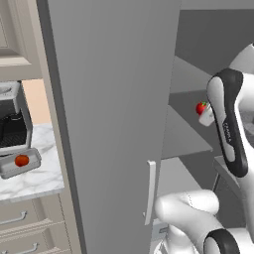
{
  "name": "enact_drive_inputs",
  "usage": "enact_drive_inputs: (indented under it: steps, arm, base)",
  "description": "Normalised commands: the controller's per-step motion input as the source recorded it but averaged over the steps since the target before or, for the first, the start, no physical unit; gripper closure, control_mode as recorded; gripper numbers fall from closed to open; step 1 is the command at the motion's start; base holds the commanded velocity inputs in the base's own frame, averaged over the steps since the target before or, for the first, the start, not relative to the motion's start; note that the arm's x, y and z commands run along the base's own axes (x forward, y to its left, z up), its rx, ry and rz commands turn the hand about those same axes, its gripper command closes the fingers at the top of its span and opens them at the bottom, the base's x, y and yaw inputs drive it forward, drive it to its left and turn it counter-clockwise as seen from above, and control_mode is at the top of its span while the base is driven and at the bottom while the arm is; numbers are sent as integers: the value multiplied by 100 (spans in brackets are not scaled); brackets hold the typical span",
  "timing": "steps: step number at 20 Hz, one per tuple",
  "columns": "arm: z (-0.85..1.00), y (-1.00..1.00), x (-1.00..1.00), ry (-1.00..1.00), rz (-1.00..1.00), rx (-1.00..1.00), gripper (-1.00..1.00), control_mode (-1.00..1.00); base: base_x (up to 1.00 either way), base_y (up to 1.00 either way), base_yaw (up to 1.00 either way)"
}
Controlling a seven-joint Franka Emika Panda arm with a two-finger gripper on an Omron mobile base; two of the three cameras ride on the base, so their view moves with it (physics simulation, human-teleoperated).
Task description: Take the tomato and tomato out of the freezer and place them in the tupperware container on the counter. Then put the tupperware containing the vegetables back in the freezer.
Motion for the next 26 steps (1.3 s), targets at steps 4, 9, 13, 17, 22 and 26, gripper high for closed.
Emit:
enact_drive_inputs:
  steps: [4, 9, 13, 17, 22, 26]
  arm:
    - [0, 53, -100, -2, -12, 0, 100, -100]
    - [0, 35, -100, 0, -19, 1, 100, -100]
    - [-3, 24, -99, 0, -20, 8, 100, -100]
    - [-16, 3, -91, 0, -16, 14, 100, -100]
    - [0, 0, 0, 0, 0, 0, 100, 100]
    - [0, 0, 0, 0, 0, 0, 100, 100]
  base:
    - [0, 0, 0]
    - [0, 0, 0]
    - [0, 0, 0]
    - [0, 0, 0]
    - [-98, 37, -13]
    - [-91, 100, -7]
